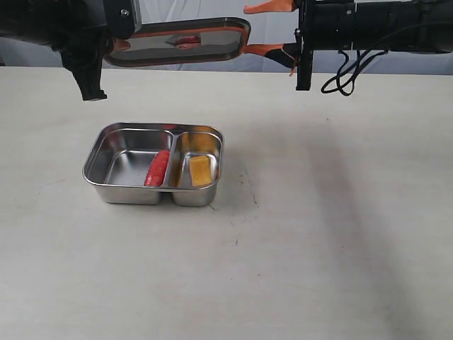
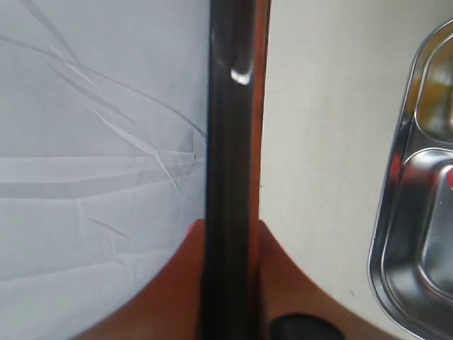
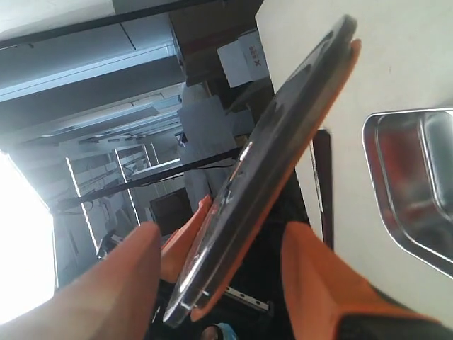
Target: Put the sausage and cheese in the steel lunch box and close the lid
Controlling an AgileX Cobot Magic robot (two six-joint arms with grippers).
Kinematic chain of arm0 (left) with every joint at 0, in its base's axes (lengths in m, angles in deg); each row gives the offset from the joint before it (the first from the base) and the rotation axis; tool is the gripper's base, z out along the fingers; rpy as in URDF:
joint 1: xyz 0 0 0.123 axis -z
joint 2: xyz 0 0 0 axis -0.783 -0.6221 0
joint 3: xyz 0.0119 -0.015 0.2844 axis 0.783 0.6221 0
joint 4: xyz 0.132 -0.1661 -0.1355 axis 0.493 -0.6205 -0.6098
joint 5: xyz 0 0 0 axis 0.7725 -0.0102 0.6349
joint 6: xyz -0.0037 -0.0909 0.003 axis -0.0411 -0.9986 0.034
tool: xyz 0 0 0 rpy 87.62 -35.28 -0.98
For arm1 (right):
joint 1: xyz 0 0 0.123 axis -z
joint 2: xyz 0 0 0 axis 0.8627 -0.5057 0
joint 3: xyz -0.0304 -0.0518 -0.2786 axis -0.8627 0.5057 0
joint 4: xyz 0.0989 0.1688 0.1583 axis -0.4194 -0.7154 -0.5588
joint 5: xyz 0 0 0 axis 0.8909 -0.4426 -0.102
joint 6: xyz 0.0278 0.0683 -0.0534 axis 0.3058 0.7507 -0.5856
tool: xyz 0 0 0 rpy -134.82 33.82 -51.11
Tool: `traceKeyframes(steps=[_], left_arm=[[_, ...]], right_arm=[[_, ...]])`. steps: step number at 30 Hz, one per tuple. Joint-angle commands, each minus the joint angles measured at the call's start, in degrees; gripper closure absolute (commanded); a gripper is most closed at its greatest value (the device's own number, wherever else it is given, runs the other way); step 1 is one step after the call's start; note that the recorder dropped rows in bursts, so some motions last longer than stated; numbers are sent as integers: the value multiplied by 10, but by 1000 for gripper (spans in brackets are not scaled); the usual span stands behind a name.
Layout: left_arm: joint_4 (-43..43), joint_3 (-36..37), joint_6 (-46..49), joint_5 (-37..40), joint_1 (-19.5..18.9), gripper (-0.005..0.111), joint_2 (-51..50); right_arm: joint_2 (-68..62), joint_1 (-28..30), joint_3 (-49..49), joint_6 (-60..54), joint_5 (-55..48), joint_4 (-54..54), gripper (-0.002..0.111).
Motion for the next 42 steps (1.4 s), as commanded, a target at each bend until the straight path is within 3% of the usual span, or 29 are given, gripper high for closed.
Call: traceKeyframes(steps=[1, 5, 10, 17, 32, 37, 42], left_arm=[[-4, -1, -5, -11, 11, 107, 6], [-4, -1, -5, -13, 35, 107, 6], [-6, -1, -5, -24, 39, 107, 6], [-7, -1, -9, -19, 39, 107, 6], [-25, -1, -9, 37, 39, 107, 8], [-53, -1, -9, 56, 39, 90, 10], [-81, -1, -9, 63, 39, 58, 10]], right_arm=[[0, -1, 0, -2, -7, 2, 57], [0, -11, 0, -2, 8, 2, 57], [0, -16, 0, -2, 9, 7, 60], [0, -16, 0, -6, 12, 22, 109], [0, -21, 0, -19, 30, 28, 108], [0, -22, 0, -24, 37, 28, 108], [0, -22, 0, -26, 40, 28, 108]])
